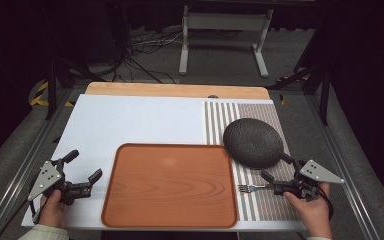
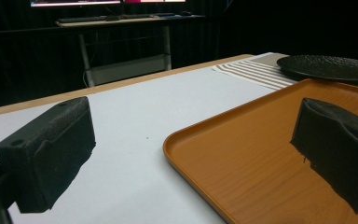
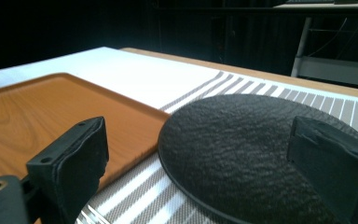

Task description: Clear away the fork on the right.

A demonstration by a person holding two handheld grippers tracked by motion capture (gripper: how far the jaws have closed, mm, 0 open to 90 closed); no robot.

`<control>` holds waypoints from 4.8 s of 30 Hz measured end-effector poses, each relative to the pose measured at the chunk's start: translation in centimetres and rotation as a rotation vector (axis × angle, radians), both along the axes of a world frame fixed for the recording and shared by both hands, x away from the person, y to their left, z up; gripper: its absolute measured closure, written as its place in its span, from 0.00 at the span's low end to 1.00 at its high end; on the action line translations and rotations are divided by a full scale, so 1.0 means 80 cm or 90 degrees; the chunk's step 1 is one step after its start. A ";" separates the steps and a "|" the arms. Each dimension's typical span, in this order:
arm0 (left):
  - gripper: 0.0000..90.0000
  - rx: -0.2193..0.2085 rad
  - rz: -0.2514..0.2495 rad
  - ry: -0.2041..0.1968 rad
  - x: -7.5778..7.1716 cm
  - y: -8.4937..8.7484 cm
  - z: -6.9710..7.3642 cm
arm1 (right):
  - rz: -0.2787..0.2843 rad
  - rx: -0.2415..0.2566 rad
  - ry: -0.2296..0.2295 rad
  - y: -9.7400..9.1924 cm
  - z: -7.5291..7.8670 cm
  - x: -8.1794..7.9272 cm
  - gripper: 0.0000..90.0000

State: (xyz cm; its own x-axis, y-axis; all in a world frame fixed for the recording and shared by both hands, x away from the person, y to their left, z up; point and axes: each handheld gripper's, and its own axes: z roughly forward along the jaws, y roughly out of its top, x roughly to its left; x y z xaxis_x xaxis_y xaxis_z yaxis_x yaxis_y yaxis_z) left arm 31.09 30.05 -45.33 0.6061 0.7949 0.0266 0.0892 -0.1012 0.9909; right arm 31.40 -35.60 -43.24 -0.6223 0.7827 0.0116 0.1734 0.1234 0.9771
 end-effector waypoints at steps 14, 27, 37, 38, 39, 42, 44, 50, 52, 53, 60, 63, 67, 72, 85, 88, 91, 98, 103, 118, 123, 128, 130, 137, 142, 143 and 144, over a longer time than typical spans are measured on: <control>0.00 -0.002 0.002 0.000 -0.001 0.001 0.001 | 0.042 -0.091 0.030 0.008 0.033 0.015 0.08; 0.00 -0.003 0.004 -0.001 -0.001 0.002 0.002 | 0.101 -0.228 0.089 0.014 0.065 0.026 0.14; 0.00 -0.007 0.004 0.000 -0.001 0.002 0.002 | 0.137 -0.334 0.130 0.018 0.083 0.034 0.13; 0.00 -0.007 0.004 0.000 -0.001 0.002 0.002 | 0.140 -0.342 0.135 0.018 0.084 0.035 0.13; 0.00 -0.008 0.005 0.000 -0.001 0.002 0.002 | 0.140 -0.342 0.135 0.018 0.084 0.035 0.13; 0.00 -0.008 0.005 0.000 -0.001 0.003 0.002 | 0.150 -0.377 0.154 0.020 0.088 0.039 0.13; 0.00 -0.008 0.005 0.000 -0.001 0.003 0.002 | 0.158 -0.397 0.164 0.022 0.090 0.041 0.13; 0.00 -0.008 0.005 0.000 -0.001 0.003 0.002 | 0.176 -0.432 0.188 0.024 0.093 0.046 0.13; 0.00 -0.008 0.005 0.000 -0.001 0.003 0.002 | 0.185 -0.445 0.194 0.025 0.092 0.049 0.14; 0.00 -0.008 0.004 0.001 -0.001 0.002 0.002 | 0.185 -0.445 0.194 0.025 0.092 0.049 0.14; 0.00 -0.007 0.004 0.001 -0.001 0.003 0.002 | 0.210 -0.480 0.218 0.030 0.090 0.057 0.16; 0.00 -0.007 0.003 0.001 -0.001 0.003 0.001 | 0.211 -0.507 0.226 0.031 0.090 0.059 0.17; 0.00 -0.006 0.002 0.000 -0.001 0.002 0.001 | 0.217 -0.531 0.239 0.032 0.088 0.061 0.17; 0.00 -0.006 0.002 0.001 -0.001 0.003 0.001 | 0.235 -0.539 0.248 0.031 0.088 0.062 0.19; 0.00 -0.006 0.002 0.001 -0.001 0.002 0.001 | 0.349 -0.622 0.242 0.038 0.075 0.063 0.31; 0.00 -0.006 0.002 0.001 0.000 0.002 0.001 | 0.382 -0.670 0.267 0.041 0.069 0.062 0.36; 0.00 -0.005 0.002 0.000 -0.001 0.002 0.001 | 0.403 -0.697 0.291 0.042 0.063 0.061 0.41; 0.00 -0.005 0.002 0.001 -0.001 0.002 0.001 | 0.436 -0.751 0.323 0.049 0.054 0.063 0.53; 0.00 -0.007 0.002 0.001 -0.001 0.003 0.001 | 0.455 -0.775 0.337 0.054 0.047 0.065 0.57; 0.00 -0.008 0.001 0.001 0.000 0.003 0.001 | 0.474 -0.800 0.363 0.062 0.028 0.073 0.81; 0.00 -0.010 0.000 0.003 -0.001 0.003 0.002 | 0.479 -0.804 0.371 0.063 0.025 0.075 0.84; 0.00 -0.011 0.001 0.002 0.000 0.003 0.001 | 0.490 -0.808 0.367 0.062 0.025 0.076 0.86; 0.00 -0.012 0.001 0.003 0.000 0.003 0.001 | 0.499 -0.808 0.365 0.062 0.025 0.077 0.86; 0.00 -0.012 0.000 0.005 0.000 0.004 0.001 | 0.503 -0.807 0.370 0.062 0.025 0.076 0.87; 0.00 -0.013 0.001 0.005 0.000 0.004 0.001 | 0.485 -0.797 0.370 0.060 0.036 0.074 0.87; 0.00 -0.014 0.001 0.004 0.000 0.004 0.001 | 0.481 -0.795 0.365 0.059 0.038 0.073 0.87; 0.00 -0.014 0.001 0.004 0.000 0.004 0.001 | 0.479 -0.792 0.362 0.059 0.041 0.073 0.87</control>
